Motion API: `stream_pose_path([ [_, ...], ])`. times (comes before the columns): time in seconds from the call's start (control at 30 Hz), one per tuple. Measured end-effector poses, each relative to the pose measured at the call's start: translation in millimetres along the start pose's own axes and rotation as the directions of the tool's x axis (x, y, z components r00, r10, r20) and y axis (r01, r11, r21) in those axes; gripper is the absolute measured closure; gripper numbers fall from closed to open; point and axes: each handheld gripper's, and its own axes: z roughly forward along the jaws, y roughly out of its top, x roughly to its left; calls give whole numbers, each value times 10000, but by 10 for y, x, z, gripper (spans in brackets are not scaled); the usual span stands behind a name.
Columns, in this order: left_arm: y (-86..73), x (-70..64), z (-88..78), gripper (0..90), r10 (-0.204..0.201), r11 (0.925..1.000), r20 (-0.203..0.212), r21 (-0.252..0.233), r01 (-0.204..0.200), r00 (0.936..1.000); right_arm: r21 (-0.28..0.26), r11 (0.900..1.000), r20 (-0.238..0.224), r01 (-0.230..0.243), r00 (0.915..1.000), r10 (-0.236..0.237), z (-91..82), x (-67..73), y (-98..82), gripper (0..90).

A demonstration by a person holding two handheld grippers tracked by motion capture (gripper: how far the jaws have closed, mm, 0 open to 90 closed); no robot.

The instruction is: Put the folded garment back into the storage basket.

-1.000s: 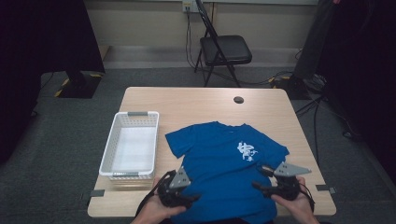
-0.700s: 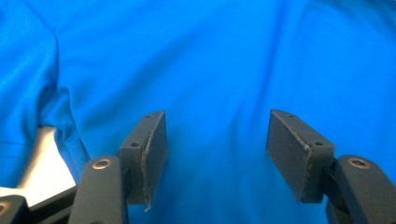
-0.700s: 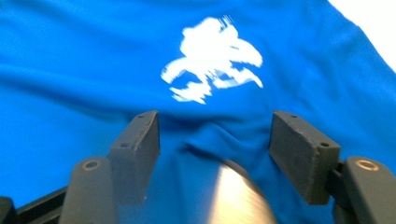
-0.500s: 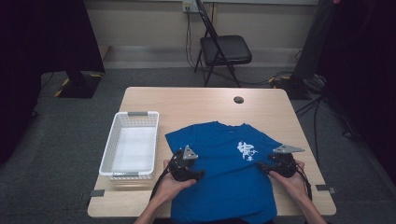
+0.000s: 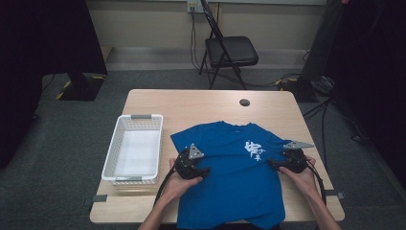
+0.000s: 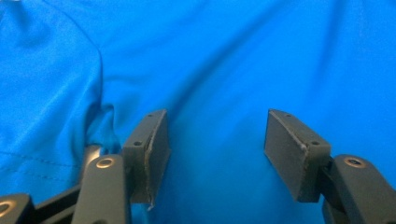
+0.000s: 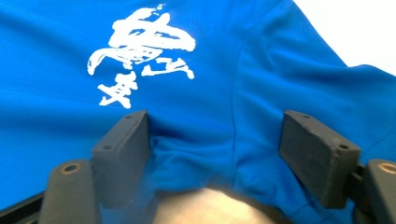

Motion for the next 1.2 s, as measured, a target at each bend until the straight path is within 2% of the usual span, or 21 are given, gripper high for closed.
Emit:
stream_pose_path([
  [0.03,20,8,14,400,60,9999,-73,89,-59,10000,0,10000,0,0,10000,0,0,0,0,235],
  [0.1,39,21,69,395,126,9999,-210,-106,-128,9997,-98,9999,104,-109,9999,110,29,-76,15,235],
  [0.3,111,55,151,389,18,9999,-302,-109,-22,9995,-73,9995,321,-296,9990,298,87,-162,72,231],
  [0.4,128,72,178,362,-26,9999,-161,-171,24,9999,-64,9989,486,-456,9978,459,93,-185,83,239],
  [0.43,123,84,169,356,-134,9997,27,-185,135,9999,-124,9981,483,-604,9970,609,73,-190,78,261],
  [0.53,110,79,83,329,-372,9993,484,-20,373,9981,-520,9934,-119,-1025,9947,1020,-48,-147,76,261],
  [0.6,79,45,22,320,-233,9997,592,111,227,9980,-746,9928,-380,-939,9951,913,-142,-35,82,247],
  [0.63,30,8,-39,318,-30,9998,603,172,20,9982,-711,9953,-730,-662,9955,610,-191,106,74,244],
  [0.67,30,8,-39,318,-30,9998,603,172,20,9982,-711,9953,-730,-662,9955,610,-191,106,74,244],
  [0.7,-19,-32,-103,313,-28,9994,646,340,6,9979,-610,9980,-830,-169,9965,118,-212,296,40,238],
  [0.73,-19,-32,-103,303,-28,9994,646,340,6,9979,-610,9980,-830,-169,9965,118,-212,296,40,238],
  [0.77,-44,-74,-150,303,72,9991,662,417,-100,9978,-569,9984,-983,53,9951,-109,-206,379,17,236],
  [0.8,-81,-136,-193,310,145,9976,306,670,-165,9994,-354,9988,-1133,339,9928,-377,-175,510,-28,236],
  [0.83,-116,-165,-209,305,104,9978,453,653,-133,9989,-272,9990,-1168,364,9924,-393,-162,539,-44,236],
  [0.93,-169,-214,-229,292,439,9977,397,489,-459,9982,26,9982,-997,591,9933,-585,-99,571,-80,226],
  [1.03,-172,-223,-206,288,527,9979,384,352,-540,9979,2,9976,-787,696,9945,-694,-93,542,-86,218],
  [1.2,-172,-243,-175,271,677,9975,365,189,-684,9970,-111,9974,-727,711,9948,-717,-83,437,-98,202],
])
